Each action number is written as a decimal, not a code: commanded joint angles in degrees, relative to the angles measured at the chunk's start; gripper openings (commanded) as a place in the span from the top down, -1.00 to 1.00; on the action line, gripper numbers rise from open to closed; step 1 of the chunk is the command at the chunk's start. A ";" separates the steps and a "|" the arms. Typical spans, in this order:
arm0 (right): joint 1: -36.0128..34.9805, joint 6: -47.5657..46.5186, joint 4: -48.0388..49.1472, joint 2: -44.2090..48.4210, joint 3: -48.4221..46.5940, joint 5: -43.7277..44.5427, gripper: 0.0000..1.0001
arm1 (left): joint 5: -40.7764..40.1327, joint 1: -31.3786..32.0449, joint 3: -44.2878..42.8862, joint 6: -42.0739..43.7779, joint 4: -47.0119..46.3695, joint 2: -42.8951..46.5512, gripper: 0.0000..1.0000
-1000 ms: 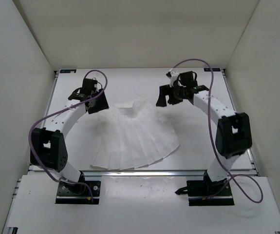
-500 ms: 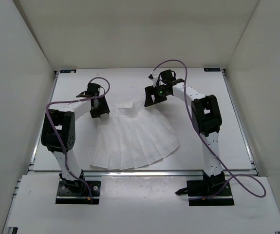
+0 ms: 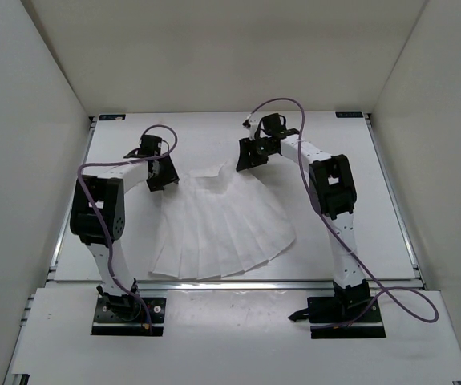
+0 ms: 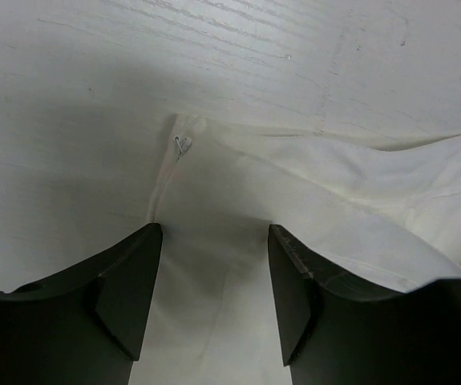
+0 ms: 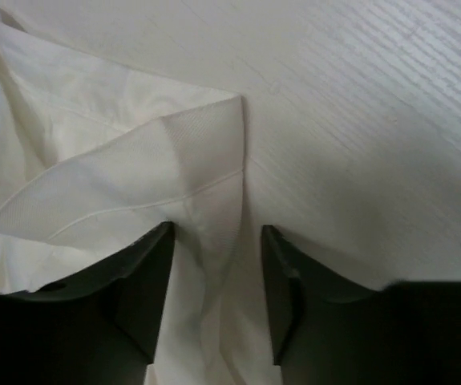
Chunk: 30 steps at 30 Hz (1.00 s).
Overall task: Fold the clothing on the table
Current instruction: Flatten the skirt out
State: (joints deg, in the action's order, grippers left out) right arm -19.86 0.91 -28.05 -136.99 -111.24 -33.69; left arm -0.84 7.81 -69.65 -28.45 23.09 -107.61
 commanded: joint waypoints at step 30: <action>3.60 -1.35 -4.55 5.94 5.07 0.56 1.00 | 6.56 2.82 -12.88 -4.08 -12.11 -13.49 -0.19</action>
State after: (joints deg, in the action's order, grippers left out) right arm -15.16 0.38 -32.58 -134.08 -106.17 -31.81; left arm 4.10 10.83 -80.12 -33.04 10.44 -119.63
